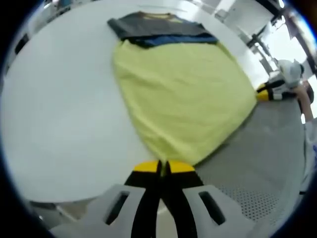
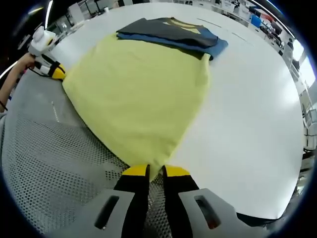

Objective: Fold the garment on the visible template until the final outline fits inside the template.

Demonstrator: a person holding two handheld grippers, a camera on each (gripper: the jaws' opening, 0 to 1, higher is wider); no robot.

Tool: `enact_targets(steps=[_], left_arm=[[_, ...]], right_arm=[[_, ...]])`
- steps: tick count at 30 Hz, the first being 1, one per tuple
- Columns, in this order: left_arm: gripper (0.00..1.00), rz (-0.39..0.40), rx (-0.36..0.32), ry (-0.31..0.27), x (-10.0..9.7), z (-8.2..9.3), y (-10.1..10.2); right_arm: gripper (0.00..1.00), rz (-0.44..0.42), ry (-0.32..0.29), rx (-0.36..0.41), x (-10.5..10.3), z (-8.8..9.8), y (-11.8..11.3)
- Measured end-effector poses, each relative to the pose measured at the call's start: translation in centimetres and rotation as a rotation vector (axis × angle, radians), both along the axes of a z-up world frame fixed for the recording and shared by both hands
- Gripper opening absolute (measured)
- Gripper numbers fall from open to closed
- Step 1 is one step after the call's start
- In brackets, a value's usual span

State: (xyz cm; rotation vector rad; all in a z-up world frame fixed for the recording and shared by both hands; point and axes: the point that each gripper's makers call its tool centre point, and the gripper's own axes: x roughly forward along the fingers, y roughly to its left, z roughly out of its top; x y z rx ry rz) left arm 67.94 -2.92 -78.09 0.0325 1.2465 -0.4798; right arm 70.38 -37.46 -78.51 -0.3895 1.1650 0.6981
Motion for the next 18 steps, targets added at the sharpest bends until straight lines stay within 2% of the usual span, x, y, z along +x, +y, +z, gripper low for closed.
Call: enact_targets(steps=[4,12,16,18], left_arm=[[0.01,-0.034,0.020,-0.003,0.00,-0.02,-0.03],[0.01,-0.041,0.034,0.010,0.05,-0.07,-0.01],[0.00,-0.052,0.012,-0.001,0.04,-0.06,-0.02],[0.00,-0.021,-0.019,0.001,0.11,-0.04,-0.01]], right_arm=[[0.10,-0.001,0.001,0.001,0.01,-0.01,0.00],[0.05,0.007,0.026,0.020,-0.30,-0.13,0.37],[0.04,0.015,0.029,0.023,-0.42,-0.12,0.48],[0.04,0.017,0.031,0.024,-0.44,-0.12,0.51]])
